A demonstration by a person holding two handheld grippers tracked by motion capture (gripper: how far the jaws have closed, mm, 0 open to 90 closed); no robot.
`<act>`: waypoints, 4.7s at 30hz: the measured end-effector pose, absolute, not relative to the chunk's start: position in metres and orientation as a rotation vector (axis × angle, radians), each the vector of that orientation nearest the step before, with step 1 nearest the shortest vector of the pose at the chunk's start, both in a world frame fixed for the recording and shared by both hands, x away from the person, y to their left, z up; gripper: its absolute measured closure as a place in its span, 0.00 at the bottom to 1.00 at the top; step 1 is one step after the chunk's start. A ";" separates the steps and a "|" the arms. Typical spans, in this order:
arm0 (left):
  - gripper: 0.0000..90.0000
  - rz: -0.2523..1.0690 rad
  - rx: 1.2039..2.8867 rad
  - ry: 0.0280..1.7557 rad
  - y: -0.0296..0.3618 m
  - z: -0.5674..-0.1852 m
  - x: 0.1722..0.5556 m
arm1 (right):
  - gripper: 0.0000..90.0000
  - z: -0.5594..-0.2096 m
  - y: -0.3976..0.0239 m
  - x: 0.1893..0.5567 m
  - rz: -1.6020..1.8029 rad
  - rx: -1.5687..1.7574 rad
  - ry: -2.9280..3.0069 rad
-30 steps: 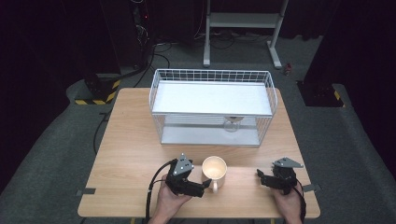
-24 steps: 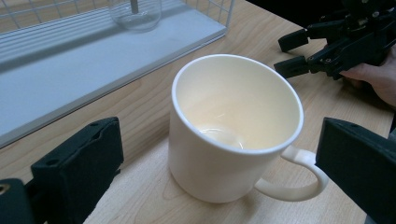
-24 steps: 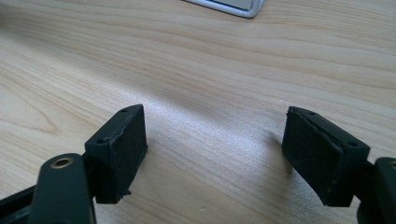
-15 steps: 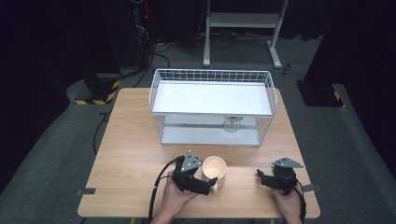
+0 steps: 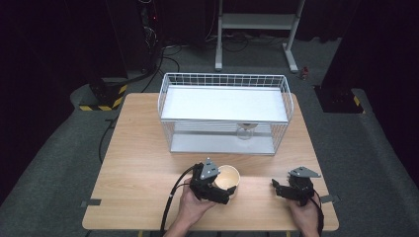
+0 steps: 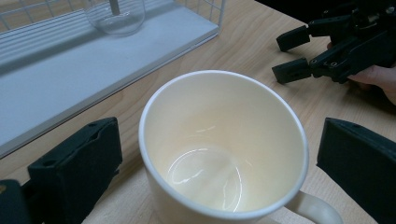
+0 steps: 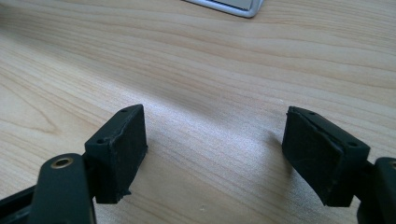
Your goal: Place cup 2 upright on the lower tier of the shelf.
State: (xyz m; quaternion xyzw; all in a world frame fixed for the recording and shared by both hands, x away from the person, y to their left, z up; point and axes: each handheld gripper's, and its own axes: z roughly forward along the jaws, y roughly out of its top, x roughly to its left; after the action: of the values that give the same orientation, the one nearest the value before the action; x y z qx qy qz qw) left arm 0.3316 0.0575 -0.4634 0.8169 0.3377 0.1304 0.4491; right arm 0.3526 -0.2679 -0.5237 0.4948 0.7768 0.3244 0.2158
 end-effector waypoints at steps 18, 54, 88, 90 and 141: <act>0.05 0.322 2.066 0.853 0.046 -0.475 0.340 | 0.24 -0.524 -0.268 0.352 0.899 1.372 2.153; 0.11 0.415 2.083 0.853 0.041 -0.479 0.338 | 0.24 -0.524 -0.268 0.352 0.899 1.372 2.153; 0.11 0.477 2.040 1.003 0.067 -0.467 0.373 | 0.24 -0.524 -0.268 0.352 0.899 1.371 2.153; 0.11 0.489 2.038 1.017 0.068 -0.467 0.376 | 0.24 -0.524 -0.268 0.352 0.899 1.371 2.153; 0.11 0.616 1.916 1.222 0.083 -0.462 0.434 | 0.24 -0.524 -0.268 0.352 0.899 1.376 2.152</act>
State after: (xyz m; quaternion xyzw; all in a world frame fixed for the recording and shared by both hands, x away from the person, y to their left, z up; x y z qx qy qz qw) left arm 0.4343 0.0828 -0.4624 0.7515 0.4792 0.2415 0.3837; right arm 0.3523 -0.2677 -0.5236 0.4963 0.7761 0.3241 0.2151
